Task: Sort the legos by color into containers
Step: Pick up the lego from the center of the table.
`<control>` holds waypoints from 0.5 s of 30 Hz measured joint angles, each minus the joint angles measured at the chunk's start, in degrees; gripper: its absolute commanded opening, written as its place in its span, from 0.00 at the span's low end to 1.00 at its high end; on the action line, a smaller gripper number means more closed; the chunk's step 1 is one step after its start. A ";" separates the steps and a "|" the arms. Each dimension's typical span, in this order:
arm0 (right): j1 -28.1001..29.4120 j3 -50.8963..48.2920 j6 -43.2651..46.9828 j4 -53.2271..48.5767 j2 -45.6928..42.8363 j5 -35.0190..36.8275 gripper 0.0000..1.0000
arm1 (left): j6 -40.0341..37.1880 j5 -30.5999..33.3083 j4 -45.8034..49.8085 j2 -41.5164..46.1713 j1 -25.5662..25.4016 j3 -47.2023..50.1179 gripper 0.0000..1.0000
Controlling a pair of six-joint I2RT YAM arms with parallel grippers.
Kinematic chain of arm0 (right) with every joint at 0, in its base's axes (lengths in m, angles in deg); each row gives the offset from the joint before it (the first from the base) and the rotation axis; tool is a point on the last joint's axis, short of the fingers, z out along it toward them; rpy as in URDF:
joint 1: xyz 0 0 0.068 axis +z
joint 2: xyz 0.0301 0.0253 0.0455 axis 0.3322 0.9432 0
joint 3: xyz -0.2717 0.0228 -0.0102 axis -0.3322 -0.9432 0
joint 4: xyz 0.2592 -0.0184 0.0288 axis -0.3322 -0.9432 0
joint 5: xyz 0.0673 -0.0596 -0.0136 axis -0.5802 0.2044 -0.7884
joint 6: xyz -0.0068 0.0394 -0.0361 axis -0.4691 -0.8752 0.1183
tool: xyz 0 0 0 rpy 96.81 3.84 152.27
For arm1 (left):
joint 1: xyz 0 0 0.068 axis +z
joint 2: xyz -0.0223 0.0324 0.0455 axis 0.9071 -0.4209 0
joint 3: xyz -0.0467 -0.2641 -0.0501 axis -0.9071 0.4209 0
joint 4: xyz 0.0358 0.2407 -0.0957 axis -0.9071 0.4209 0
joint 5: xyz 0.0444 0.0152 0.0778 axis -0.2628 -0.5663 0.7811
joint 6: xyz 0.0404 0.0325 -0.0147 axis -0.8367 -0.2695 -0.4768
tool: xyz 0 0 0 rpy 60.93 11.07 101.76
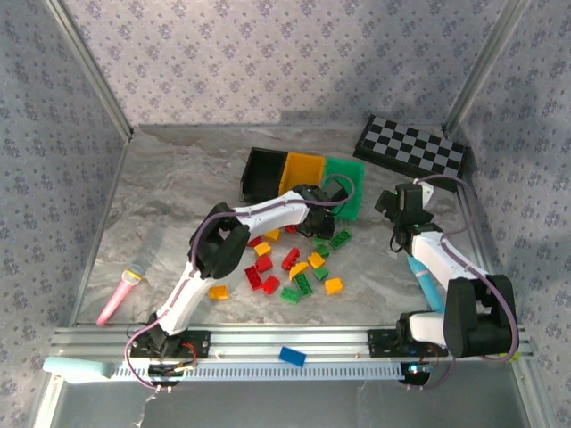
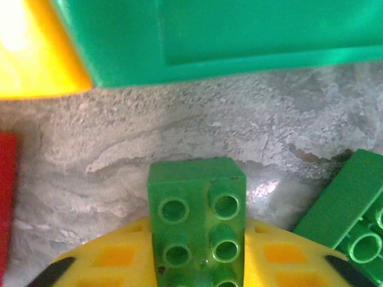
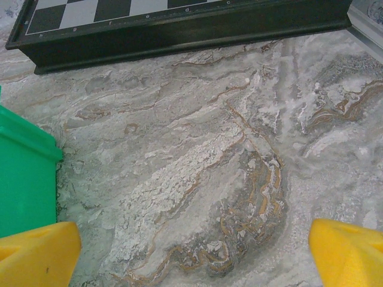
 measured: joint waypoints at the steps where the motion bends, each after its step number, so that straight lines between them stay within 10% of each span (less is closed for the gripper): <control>1: 0.00 0.00 0.00 0.02 0.00 0.00 1.00 | -0.22 0.04 -0.04 0.02 0.00 0.02 0.18; 15: 1.27 0.00 0.20 0.22 0.35 0.00 1.00 | -2.05 7.50 0.04 18.86 5.88 9.07 0.10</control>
